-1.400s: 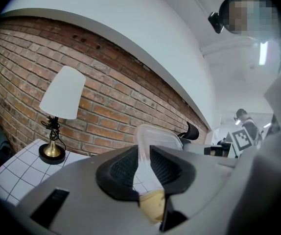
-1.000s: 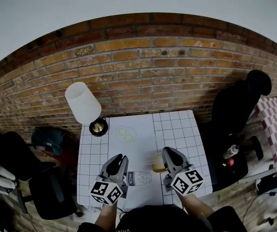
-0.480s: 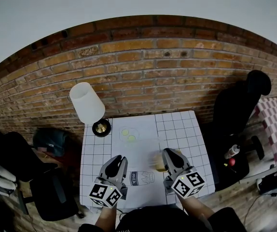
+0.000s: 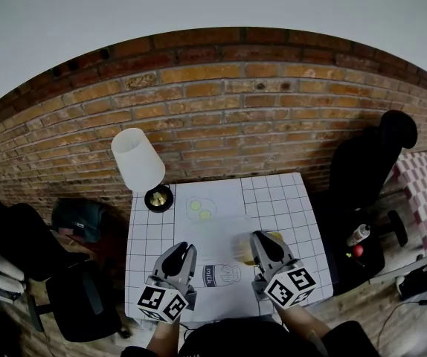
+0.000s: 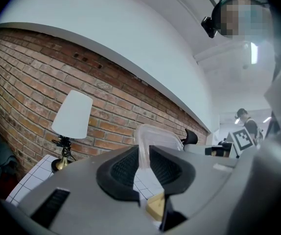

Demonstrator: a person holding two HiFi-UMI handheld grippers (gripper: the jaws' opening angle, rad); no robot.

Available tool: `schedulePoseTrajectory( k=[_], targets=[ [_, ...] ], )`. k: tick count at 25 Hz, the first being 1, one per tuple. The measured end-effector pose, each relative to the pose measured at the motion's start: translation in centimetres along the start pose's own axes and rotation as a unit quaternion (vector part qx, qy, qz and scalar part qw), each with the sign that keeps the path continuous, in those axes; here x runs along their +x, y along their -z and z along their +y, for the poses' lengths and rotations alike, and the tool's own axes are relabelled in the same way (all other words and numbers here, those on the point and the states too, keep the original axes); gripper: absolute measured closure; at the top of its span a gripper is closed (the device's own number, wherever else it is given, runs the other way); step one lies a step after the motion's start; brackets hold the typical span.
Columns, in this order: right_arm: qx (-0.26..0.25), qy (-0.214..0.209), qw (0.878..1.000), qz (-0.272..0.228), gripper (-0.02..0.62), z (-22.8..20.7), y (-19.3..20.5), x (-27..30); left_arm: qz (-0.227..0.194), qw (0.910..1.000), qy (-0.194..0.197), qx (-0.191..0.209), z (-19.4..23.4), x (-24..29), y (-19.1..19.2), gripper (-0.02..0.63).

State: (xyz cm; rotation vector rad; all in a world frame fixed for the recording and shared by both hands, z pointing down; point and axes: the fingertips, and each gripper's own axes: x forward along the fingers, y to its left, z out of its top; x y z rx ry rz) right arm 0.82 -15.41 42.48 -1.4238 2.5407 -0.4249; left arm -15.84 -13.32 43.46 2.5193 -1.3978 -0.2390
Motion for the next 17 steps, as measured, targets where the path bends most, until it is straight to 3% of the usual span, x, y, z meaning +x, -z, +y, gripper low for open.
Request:
schedulePoseTrajectory(
  k=[17],
  targets=[
    [-0.007, 0.007, 1.0, 0.006, 0.578, -0.23, -0.3, -0.56, 0.004, 0.9999, 0.012, 0.002, -0.7, 0.07, 0.0, 0.532]
  ],
)
